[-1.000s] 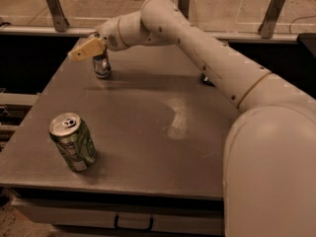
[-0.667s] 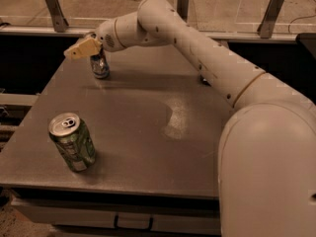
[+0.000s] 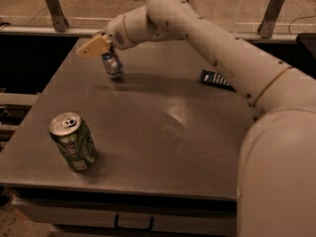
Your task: Knock redbull can over
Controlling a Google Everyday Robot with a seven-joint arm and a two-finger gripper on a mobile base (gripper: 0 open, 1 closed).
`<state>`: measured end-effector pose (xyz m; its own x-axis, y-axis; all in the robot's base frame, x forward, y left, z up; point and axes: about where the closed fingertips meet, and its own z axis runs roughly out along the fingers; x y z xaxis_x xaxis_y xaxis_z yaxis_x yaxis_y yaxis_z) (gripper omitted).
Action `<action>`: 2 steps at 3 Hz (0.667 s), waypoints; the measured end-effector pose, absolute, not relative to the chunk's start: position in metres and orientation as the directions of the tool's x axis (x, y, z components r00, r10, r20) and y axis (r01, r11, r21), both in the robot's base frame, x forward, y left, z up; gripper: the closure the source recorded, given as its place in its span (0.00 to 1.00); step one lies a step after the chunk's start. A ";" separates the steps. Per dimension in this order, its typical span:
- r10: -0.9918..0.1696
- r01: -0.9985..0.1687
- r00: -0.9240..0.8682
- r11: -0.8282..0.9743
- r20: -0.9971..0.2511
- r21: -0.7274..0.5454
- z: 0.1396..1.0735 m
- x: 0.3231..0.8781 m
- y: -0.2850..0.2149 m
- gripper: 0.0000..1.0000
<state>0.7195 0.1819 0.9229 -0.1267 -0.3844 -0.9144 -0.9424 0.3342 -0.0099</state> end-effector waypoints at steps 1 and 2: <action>-0.555 -0.897 -0.105 0.410 -0.825 -0.162 0.966 0.696 0.103 1.00; -0.677 -0.891 -0.087 0.381 -0.731 -0.247 0.995 0.683 0.065 1.00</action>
Offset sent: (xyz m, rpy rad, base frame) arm -0.0600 -0.1727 0.1066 -0.5727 -0.1295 -0.0857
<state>0.6827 0.0652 0.9949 -0.0868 -0.6769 -0.7309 -0.8907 0.3814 -0.2474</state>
